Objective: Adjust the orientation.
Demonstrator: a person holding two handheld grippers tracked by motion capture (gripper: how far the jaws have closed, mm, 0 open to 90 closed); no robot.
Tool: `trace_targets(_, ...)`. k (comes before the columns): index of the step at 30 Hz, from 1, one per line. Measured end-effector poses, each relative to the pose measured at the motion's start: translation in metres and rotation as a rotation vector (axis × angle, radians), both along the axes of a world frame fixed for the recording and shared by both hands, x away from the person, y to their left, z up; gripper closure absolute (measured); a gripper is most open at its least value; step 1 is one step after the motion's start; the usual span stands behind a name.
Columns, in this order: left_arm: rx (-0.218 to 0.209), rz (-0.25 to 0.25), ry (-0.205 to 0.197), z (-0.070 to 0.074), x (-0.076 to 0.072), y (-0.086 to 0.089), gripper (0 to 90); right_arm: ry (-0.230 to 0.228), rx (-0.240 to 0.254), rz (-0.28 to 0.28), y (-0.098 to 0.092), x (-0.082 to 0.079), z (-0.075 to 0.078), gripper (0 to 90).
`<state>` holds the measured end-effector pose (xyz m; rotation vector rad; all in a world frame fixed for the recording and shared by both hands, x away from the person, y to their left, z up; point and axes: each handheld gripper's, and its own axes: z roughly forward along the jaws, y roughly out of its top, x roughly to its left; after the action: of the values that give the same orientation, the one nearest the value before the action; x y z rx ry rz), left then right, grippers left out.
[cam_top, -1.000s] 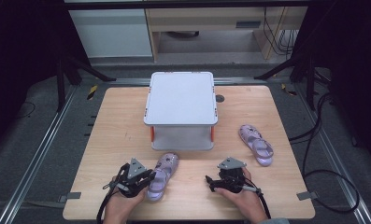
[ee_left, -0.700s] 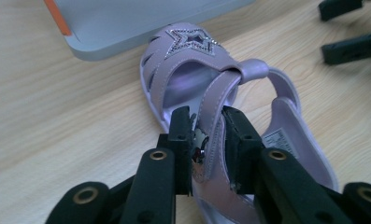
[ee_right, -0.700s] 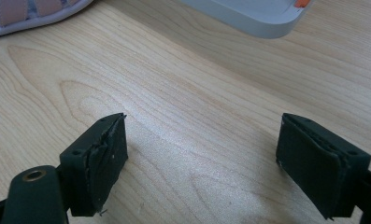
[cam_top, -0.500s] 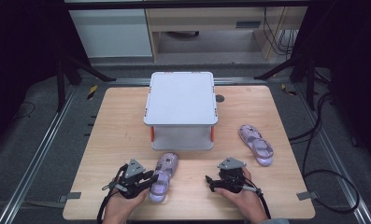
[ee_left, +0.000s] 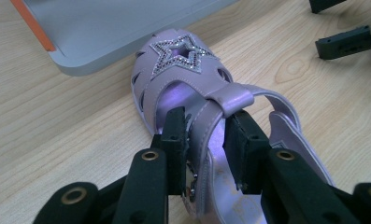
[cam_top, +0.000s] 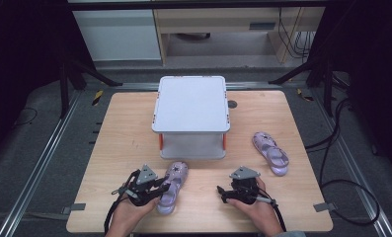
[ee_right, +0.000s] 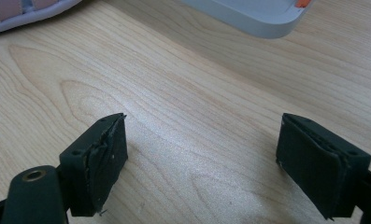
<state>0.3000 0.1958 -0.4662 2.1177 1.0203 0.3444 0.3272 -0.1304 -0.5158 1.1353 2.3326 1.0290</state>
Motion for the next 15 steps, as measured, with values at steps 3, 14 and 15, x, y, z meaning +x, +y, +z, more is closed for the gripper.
trace_targets(3,-0.009,0.005,0.007,0.001,0.001,0.001,75.5,0.000,0.000,0.000,0.000,0.000,0.000,16.7)
trace_targets(14,-0.020,0.077,-0.053,0.016,0.002,0.003,81.6,0.001,0.000,0.008,0.000,0.000,0.000,16.3)
trace_targets(15,-0.016,0.083,-0.057,0.019,0.003,0.003,81.6,0.002,0.000,0.009,0.000,0.000,0.000,16.3)
